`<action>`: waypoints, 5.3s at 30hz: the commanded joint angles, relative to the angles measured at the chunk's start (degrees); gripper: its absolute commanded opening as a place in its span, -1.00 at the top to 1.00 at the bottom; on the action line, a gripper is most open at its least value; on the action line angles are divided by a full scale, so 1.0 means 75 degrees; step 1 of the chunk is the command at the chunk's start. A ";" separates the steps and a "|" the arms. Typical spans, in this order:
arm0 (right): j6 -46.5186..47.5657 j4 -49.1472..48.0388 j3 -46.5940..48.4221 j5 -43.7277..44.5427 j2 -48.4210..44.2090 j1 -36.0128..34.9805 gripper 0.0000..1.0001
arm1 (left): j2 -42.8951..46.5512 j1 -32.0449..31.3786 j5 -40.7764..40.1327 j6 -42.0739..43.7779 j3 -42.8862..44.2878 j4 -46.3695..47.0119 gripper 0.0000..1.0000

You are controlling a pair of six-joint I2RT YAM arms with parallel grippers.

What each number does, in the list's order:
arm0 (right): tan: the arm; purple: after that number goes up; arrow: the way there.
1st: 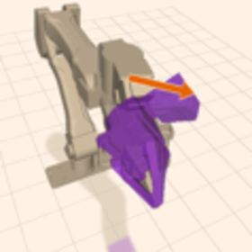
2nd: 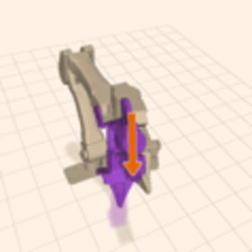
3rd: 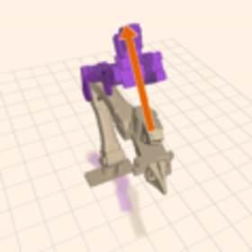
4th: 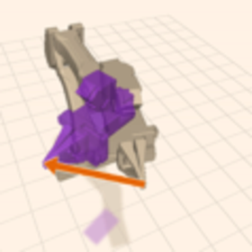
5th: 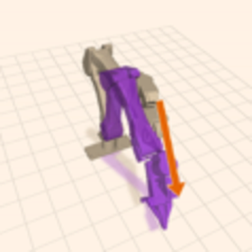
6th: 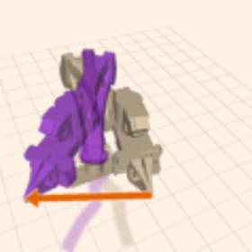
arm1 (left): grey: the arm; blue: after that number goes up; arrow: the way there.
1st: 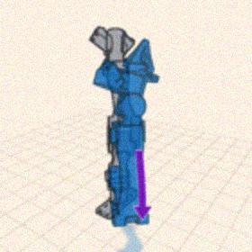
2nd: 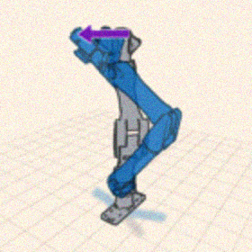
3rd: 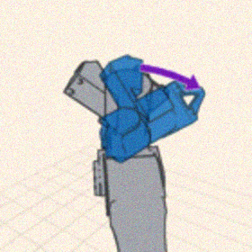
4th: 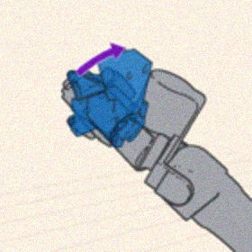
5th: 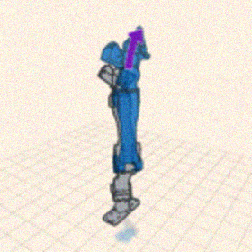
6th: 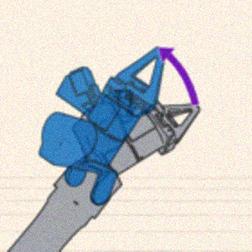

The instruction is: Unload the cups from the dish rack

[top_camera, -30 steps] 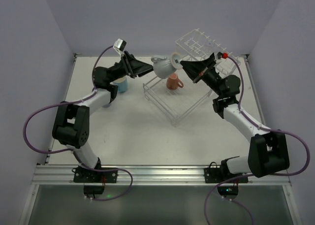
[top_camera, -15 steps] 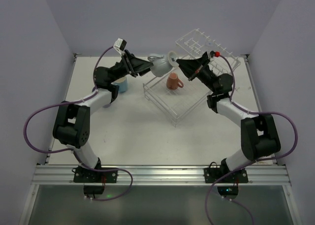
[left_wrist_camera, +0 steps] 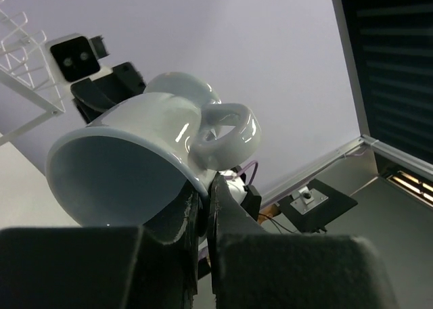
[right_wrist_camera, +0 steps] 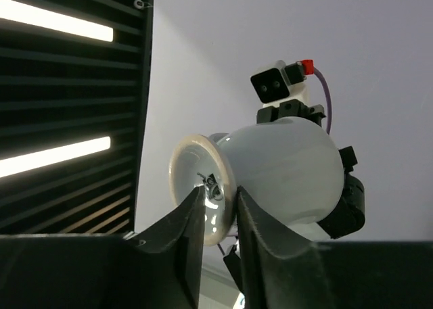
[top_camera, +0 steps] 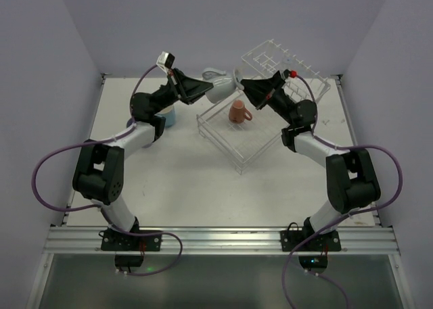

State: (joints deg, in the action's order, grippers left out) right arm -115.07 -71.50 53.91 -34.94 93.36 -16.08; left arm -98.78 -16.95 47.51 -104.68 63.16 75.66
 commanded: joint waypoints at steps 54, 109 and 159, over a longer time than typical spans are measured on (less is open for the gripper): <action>1.3889 1.4388 0.6781 0.6111 0.1790 -0.1794 -0.87 | 0.3539 0.0010 -0.6697 1.1286 -0.0077 -1.6088 1.00; 1.3901 1.4725 0.8199 0.5983 0.4098 -0.1548 -0.33 | 0.1628 -0.0002 -0.7213 1.1263 0.0708 -1.5783 0.39; 1.1241 1.4445 0.6665 0.2140 -0.0634 -0.1080 1.00 | 0.3679 0.0010 0.0920 0.6996 -0.1800 -0.4630 -0.05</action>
State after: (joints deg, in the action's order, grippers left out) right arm -26.41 39.83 104.90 -11.11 93.49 -25.34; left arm -71.70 -16.91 47.75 -45.71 50.46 19.94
